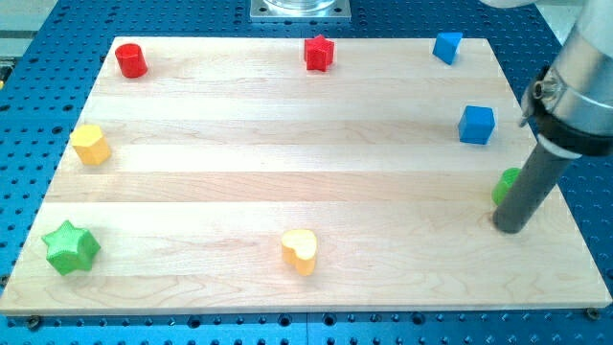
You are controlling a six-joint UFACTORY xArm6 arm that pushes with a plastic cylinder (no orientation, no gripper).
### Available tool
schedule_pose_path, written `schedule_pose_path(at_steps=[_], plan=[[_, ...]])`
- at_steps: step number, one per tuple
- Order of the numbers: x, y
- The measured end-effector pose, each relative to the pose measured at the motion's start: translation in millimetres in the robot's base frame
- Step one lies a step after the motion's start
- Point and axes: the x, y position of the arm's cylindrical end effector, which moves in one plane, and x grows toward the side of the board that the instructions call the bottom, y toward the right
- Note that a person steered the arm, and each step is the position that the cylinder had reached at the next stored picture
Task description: Keep green circle below cube
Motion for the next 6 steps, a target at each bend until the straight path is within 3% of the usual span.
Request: schedule_pose_path(at_steps=[1,2,4,5,6], plan=[[-33.3,11.5],[-35.0,46.1],[-62.2,-6.4],[-65.0,17.5],[-118.3,47.3]])
